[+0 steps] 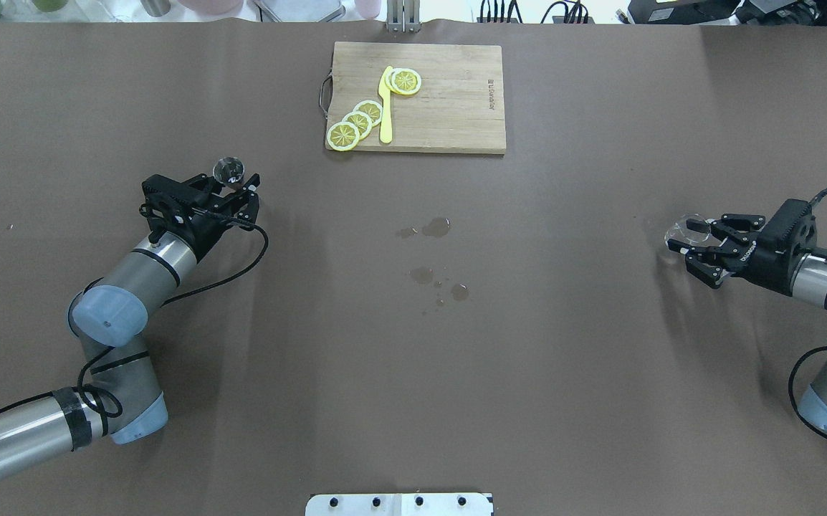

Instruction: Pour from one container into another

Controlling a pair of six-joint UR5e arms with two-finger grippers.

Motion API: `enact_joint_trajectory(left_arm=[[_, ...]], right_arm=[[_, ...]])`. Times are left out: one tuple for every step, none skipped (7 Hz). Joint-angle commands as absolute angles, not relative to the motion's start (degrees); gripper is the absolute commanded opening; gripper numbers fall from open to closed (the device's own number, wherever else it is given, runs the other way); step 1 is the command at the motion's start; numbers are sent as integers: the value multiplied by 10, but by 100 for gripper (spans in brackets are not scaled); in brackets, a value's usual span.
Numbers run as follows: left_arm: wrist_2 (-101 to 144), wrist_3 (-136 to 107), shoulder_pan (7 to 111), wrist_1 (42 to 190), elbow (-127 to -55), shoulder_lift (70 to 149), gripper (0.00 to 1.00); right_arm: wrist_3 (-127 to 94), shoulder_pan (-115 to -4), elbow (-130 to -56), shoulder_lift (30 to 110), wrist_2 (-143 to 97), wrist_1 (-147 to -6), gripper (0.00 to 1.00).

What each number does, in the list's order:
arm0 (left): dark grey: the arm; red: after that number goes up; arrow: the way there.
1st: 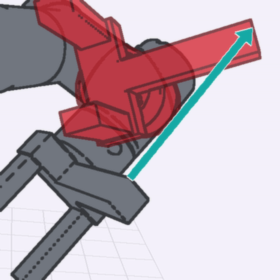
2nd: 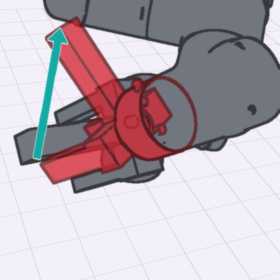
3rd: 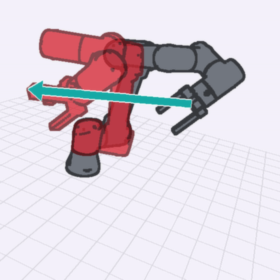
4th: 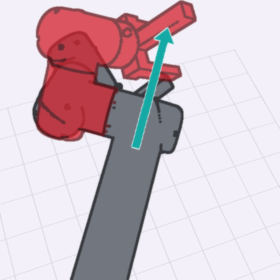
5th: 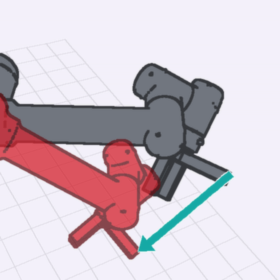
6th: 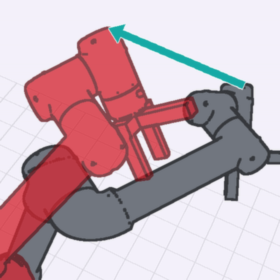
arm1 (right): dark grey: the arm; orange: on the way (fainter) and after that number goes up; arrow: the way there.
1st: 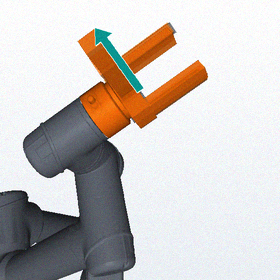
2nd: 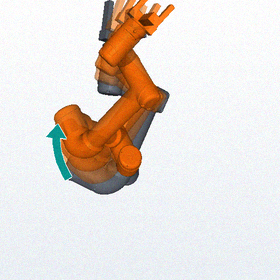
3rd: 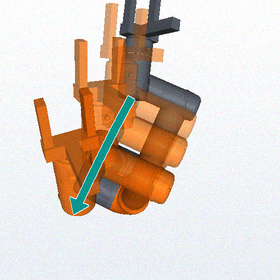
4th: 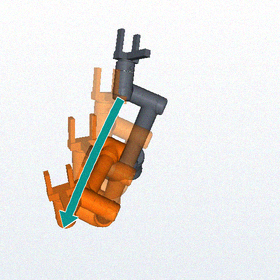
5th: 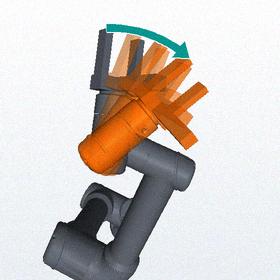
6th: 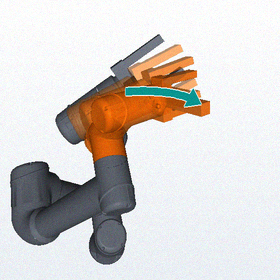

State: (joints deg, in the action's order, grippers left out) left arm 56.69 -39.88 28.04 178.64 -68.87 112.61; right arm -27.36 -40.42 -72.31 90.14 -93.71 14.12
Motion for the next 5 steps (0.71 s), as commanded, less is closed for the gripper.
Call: enact_joint_trajectory(left_arm=[[567, -398, 280, 1788, -689, 1125, 98], [567, -398, 279, 1788, -700, 1122, 98], [566, -398, 276, 1788, -714, 1121, 98], [567, -398, 277, 1788, -731, 1109, 98], [567, -398, 276, 1788, -749, 1095, 98]], right_arm=[[-274, -402, -722, 902, -937, 139, 26], [-274, -402, -719, 902, -936, 137, 26], [-274, -402, -719, 902, -936, 134, 26], [-274, -402, -719, 902, -936, 131, 26], [-274, -402, -719, 901, -936, 131, 26]])
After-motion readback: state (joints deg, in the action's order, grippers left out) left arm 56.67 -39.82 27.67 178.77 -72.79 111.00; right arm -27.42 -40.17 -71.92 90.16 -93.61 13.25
